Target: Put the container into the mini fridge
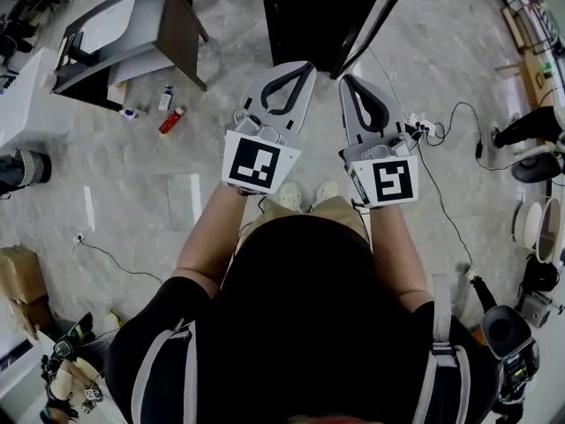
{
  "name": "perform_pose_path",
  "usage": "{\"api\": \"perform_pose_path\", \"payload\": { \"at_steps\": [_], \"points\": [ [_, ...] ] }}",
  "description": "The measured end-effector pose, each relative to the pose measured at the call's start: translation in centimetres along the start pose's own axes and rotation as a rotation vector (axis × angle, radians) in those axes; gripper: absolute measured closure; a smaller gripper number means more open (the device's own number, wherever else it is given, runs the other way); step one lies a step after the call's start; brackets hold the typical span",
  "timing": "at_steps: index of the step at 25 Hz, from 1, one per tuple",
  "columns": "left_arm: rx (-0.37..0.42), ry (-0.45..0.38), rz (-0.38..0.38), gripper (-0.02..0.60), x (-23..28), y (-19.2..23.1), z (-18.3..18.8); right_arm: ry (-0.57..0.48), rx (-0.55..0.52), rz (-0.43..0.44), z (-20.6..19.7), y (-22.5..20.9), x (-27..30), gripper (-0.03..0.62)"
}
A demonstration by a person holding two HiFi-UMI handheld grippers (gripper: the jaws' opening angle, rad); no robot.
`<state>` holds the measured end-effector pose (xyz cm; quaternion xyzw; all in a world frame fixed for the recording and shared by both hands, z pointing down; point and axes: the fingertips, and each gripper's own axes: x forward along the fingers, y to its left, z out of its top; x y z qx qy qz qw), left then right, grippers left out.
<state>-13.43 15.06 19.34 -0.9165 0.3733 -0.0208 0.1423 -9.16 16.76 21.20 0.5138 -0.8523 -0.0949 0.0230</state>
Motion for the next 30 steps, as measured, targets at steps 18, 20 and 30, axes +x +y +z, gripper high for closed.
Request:
{"api": "perform_pose_path", "payload": {
  "at_steps": [18, 20, 30],
  "points": [
    [-0.009, -0.008, -0.003, 0.558, -0.7, -0.3, 0.3, 0.012, -0.044, -0.039, 0.2, 0.5, -0.5, 0.557],
    [-0.013, -0.012, 0.001, 0.558, -0.9, -0.3, 0.4, 0.01, -0.045, -0.04, 0.4, 0.8, -0.6, 0.557],
    [-0.031, -0.024, -0.011, 0.558, -1.5, 0.1, 1.1, 0.023, -0.065, -0.039, 1.3, 1.4, -0.2, 0.557]
  ]
}}
